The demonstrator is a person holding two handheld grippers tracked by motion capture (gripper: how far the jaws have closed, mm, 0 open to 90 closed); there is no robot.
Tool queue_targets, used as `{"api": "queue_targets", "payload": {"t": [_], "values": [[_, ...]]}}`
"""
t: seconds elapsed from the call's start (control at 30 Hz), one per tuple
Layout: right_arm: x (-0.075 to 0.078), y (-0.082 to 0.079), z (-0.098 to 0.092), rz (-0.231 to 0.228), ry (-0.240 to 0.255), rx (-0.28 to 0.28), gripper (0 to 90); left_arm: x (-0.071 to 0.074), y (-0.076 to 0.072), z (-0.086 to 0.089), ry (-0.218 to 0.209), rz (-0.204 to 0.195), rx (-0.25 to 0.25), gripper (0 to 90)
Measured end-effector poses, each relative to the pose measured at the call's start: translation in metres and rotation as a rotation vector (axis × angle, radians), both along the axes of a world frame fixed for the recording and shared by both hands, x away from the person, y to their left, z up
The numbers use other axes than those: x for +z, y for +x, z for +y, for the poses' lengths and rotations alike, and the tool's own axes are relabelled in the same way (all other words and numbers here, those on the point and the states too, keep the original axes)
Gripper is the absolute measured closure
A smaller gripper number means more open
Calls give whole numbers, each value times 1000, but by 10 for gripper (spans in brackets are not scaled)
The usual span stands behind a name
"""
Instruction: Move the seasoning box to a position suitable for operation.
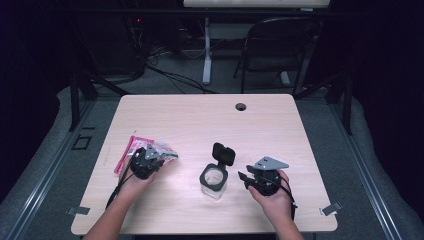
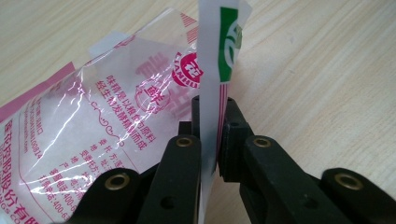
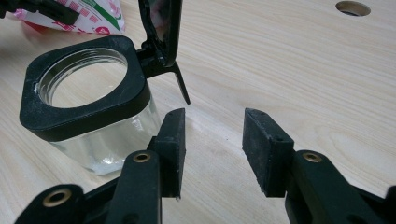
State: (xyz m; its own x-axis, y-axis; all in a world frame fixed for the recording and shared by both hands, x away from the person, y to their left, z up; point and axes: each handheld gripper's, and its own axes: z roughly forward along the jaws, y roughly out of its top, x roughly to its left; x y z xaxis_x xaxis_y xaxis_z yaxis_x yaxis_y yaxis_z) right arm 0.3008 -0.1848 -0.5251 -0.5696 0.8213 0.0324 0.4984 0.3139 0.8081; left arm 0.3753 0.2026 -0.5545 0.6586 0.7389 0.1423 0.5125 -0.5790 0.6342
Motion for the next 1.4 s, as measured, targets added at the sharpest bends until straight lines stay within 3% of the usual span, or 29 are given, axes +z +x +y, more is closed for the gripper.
{"api": "queue_targets", "payload": {"t": [0.4,0.7,0.9,1.4], "values": [[0,0,0,3,-1,-1,595,7,2,-1,21,25,12,900],[0,0,-1,1,0,-2,595,14,0,5,2,28,22,900],[0,0,-1,1,0,-4,594,25,-2,9,7,20,24,900],[0,0,-1,1,0,-6,594,53,-8,30,-39,17,32,900]]}}
